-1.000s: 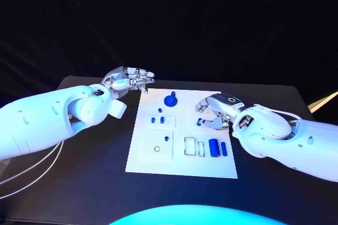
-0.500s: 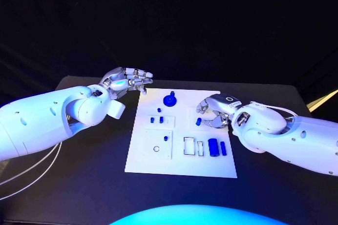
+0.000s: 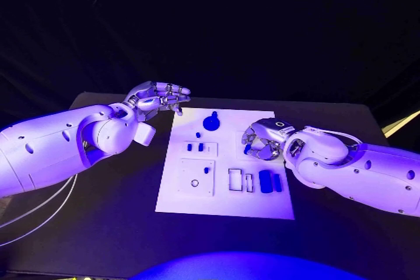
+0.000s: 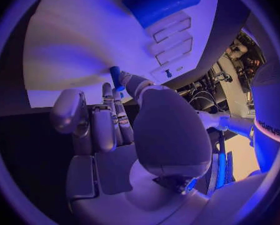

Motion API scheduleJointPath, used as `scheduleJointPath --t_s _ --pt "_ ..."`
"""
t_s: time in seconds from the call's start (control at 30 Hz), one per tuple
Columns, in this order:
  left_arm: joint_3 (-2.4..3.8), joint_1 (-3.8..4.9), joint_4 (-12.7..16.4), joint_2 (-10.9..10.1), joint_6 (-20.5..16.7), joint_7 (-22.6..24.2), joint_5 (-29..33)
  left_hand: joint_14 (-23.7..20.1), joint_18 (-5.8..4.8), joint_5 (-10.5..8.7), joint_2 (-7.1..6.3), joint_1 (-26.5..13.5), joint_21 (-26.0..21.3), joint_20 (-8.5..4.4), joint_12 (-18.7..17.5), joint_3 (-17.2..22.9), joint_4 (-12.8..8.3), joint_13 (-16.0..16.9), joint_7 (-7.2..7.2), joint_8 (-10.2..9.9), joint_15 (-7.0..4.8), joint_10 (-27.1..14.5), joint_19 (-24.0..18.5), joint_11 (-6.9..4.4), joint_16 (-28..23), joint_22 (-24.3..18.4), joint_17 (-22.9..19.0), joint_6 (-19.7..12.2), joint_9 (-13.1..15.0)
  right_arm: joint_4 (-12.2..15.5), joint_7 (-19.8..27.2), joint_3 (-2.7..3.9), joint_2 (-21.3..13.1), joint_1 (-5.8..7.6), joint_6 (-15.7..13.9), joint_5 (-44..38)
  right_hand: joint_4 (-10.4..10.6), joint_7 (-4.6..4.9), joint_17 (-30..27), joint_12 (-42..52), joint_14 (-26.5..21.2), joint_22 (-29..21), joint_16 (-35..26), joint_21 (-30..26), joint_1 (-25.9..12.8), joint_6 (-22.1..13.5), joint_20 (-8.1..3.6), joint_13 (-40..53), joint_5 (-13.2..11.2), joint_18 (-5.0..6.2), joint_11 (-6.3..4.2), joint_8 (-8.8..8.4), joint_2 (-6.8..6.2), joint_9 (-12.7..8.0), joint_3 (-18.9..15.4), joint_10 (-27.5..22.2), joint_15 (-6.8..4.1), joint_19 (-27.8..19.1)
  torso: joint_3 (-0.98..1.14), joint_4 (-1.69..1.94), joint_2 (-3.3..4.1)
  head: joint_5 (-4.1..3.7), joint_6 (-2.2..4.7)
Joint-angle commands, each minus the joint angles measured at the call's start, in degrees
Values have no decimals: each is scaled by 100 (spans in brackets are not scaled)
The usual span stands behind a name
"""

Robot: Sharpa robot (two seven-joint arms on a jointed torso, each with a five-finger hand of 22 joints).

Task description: Assemble the parts on the task board

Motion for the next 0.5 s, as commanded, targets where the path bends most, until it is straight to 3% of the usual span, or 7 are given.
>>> scheduleJointPath --t_s 0.03,0.3,0.5 --pt "3 2 6 4 4 -1 6 -47 35 110 32 -86 -106 29 49 -150 71 -61 21 71 6 -130 53 14 -61 -49 -57 -95 -8 -7 4 -2 12 -12 40 0 29 12 -29 -72 271 386 59 182 28 80 -20 -44 69 -99 -48 -15 -60 -9 251 230 -1 175 3 -9 1 6 -8" --pt "3 2 4 2 -5 -12 6 -47 36 111 41 -80 -111 29 53 -148 72 -60 21 74 4 -130 57 13 -61 -53 -58 -95 -7 3 5 -6 34 -33 62 1 -2 -16 -20 -141 277 444 81 297 -4 259 -31 -33 59 -115 -80 75 -26 52 436 489 -13 201 5 -9 0 -1 -17" --pt "3 2 2 1 -11 -16 6 -47 36 111 41 -80 -111 29 53 -148 72 -60 21 74 4 -130 57 13 -61 -53 -58 -95 -7 3 -2 -6 43 -46 -15 0 -34 -52 -1 -196 283 500 106 410 -20 415 -52 -17 51 -131 -118 176 115 130 555 728 -40 224 6 -9 -2 -9 -27"
